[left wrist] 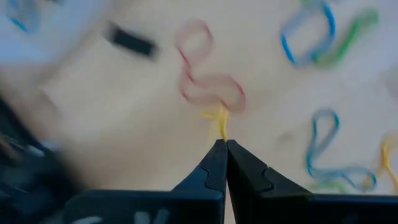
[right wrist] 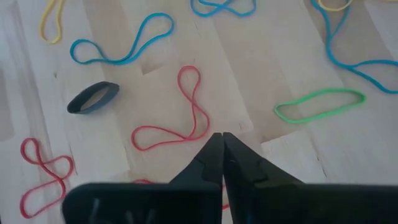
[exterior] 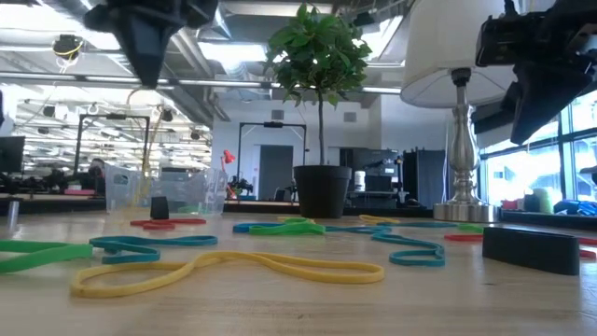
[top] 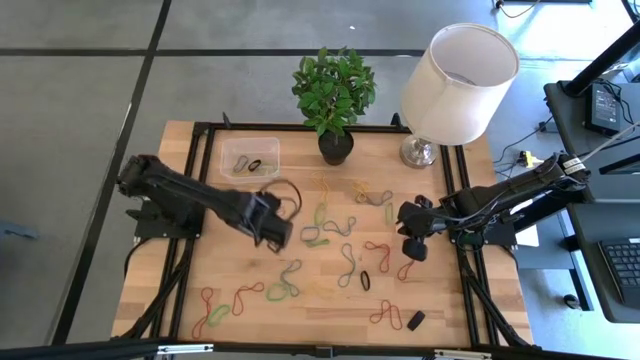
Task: Pick and place rubber bands into bin
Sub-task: Put the yellow rubber band into the transparent bin
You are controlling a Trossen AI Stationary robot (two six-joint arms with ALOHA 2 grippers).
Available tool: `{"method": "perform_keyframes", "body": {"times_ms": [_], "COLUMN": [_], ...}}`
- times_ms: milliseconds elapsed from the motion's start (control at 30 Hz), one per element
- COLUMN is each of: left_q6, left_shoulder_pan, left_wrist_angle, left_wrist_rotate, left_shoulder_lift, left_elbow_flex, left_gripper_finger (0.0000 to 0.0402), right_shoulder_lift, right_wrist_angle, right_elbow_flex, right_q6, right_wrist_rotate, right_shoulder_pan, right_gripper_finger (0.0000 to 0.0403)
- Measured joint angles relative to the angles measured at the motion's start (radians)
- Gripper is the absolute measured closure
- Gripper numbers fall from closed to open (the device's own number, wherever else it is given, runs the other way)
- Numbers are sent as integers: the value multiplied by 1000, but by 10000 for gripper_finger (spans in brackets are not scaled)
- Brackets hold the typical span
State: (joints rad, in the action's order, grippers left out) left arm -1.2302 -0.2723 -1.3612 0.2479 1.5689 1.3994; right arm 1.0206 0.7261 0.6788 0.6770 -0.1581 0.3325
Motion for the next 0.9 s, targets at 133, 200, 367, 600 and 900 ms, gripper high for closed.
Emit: {"method": "perform_keyframes", "body": {"times_ms": [133,200,367,600,900], "left_q6": [108,167,390,740,1073], "left_shoulder_pan": [95,162,358,656,919], "left_wrist_angle": [-88,-123,-119,-30,130], "left_wrist_rotate": [106,142,212,208,109], "left_shoulder_lift": [-88,-131,-216,-235,-144], "left_elbow_flex": [13,16,17,17,17], "left_gripper_finger": [401,400,401,401,401], "right_shoulder_lift": [0,0,0,0,0], "right_wrist_angle": [-3,-3,-7,-13,-20], "right_elbow_flex": [0,0,0,0,0], "right_q6": [45,59,117,235,344], "right_wrist_rotate": [-1,-1,-14,-116,-181], "right_shoulder_pan": [0,0,0,-7,-67], "right_gripper_finger": [396,396,396,396,396]}}
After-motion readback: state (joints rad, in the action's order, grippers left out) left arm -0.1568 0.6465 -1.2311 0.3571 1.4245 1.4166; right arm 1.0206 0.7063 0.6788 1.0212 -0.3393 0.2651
